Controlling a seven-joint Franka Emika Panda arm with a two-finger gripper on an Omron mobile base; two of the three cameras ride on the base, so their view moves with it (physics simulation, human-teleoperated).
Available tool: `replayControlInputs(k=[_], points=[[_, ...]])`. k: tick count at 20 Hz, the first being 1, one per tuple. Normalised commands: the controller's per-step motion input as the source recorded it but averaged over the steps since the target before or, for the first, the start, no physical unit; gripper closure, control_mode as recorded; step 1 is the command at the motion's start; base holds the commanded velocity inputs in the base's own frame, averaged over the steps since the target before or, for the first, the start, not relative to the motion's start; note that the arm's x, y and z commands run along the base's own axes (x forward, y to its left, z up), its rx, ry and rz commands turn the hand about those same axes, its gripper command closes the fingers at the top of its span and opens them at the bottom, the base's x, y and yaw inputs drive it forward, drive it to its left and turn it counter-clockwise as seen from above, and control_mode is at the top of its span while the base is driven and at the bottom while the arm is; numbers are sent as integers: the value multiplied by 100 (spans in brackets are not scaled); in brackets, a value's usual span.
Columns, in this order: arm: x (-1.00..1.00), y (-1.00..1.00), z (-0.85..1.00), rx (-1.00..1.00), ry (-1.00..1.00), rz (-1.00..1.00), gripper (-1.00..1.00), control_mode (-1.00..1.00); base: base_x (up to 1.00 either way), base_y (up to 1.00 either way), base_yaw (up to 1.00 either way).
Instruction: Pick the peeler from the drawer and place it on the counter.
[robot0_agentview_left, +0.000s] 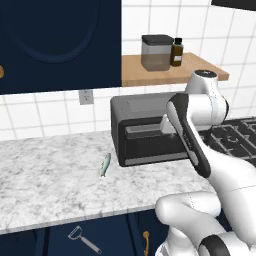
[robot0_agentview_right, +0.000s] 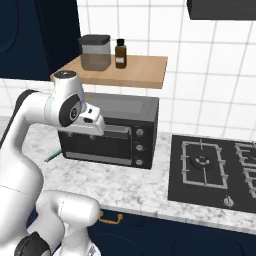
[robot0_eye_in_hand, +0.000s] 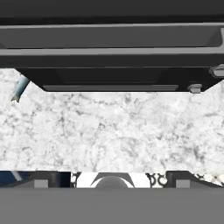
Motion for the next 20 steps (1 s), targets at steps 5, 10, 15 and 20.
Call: replayControlInputs(k=[5,10,15,20], points=[[-67,0,-80,0,0,0,-100,100,-16,0,0],[0,0,0,0,0,0,-100,100,-48,0,10],[0,0,0,0,0,0,-100,100,-1,-23,33],[0,0,0,0,0,0,-100,100,13,-54,50]])
